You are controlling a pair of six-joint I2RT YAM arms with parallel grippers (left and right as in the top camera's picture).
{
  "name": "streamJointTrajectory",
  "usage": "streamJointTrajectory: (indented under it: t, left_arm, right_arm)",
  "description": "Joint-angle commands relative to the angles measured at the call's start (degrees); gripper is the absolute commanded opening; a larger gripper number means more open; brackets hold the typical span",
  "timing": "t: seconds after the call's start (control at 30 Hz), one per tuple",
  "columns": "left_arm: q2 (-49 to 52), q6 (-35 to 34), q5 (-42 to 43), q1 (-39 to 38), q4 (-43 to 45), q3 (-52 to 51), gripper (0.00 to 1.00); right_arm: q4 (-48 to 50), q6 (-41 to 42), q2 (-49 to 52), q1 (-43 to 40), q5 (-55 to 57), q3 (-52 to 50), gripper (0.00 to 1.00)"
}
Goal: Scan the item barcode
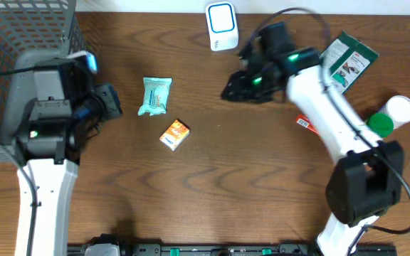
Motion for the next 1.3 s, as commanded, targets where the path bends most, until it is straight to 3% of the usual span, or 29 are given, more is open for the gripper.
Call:
streamJointTrajectory:
  t: [0.0, 0.07, 0.13, 0.23, 0.67, 1.0, 1.2, 1.27]
  left_arm:
    - [4.6, 0.2, 1.3, -2.5, -0.5, -3.1, 0.07]
    - [7.3, 0.2, 1.1, -3.6, -0.4, -4.6, 0.07]
    - [12.2, 0.2, 1.1, -4.4, -0.5, -5.7, 0.08]
    - [17.7, 0.2, 1.1, -4.7, -0.4, -5.9, 0.08]
    - [36.9, 0.2, 2.9, -7.6, 2.4, -5.9, 0.07]
    - [40.0, 0.2, 6.6, -15.6, 3.9, -5.9, 0.08]
    - [40.0, 0.2, 8.5, -21.1, 4.4, -5.9, 0.08]
    - [40.0, 0.2, 6.3, -22.1, 5.6, -5.9, 0.08]
  right_arm:
    - [5.2, 11.1, 0.2, 6.6, 5.7, -5.2, 0.32]
    - [8.2, 14.2, 0.2, 9.6, 9.3, -7.8, 0.31]
    - [10.4, 18.9, 0.2, 13.0, 15.0, -11.1, 0.23]
    - [11.8, 23.0, 0.2, 15.1, 18.7, -14.1, 0.22]
    - [12.0, 22.8, 0.2, 12.5, 18.8, -16.3, 0.29]
    - [5.7, 15.3, 0.2, 5.7, 18.3, -16.3, 0.26]
    - [2.4, 6.7, 0.2, -0.5, 11.5, -16.3, 0.33]
    - [2.6, 3.5, 0.2, -2.4, 8.1, -16.3, 0.40]
